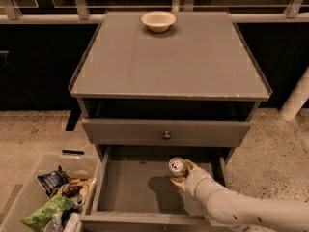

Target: Place 7up can into middle drawer

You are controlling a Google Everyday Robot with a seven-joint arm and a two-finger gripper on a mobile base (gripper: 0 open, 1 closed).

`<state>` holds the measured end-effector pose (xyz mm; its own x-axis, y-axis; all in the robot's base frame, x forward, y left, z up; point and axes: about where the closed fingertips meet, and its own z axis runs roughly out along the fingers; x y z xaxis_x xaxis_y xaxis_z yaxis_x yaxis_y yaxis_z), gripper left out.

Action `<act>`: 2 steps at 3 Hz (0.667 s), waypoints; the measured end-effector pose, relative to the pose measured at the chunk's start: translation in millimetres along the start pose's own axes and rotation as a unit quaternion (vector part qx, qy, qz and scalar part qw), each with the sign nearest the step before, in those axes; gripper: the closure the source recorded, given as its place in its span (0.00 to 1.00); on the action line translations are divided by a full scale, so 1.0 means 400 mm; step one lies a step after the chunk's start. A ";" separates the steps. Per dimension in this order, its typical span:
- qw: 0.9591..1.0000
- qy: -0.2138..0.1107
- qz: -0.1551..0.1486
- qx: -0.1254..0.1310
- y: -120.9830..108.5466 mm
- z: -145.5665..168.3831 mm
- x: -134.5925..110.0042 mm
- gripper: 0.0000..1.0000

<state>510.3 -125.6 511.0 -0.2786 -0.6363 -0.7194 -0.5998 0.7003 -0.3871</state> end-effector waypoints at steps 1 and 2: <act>1.000 0.011 0.009 -0.002 -0.010 0.019 0.023 1.00; 0.999 0.037 0.017 -0.007 -0.002 0.057 0.079 1.00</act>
Offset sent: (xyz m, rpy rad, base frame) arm 0.0118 -0.0248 -0.0729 -0.0403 0.1429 -0.0705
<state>519.2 -139.0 475.4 -0.3536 -0.6343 -0.6875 -0.5996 0.7178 -0.3538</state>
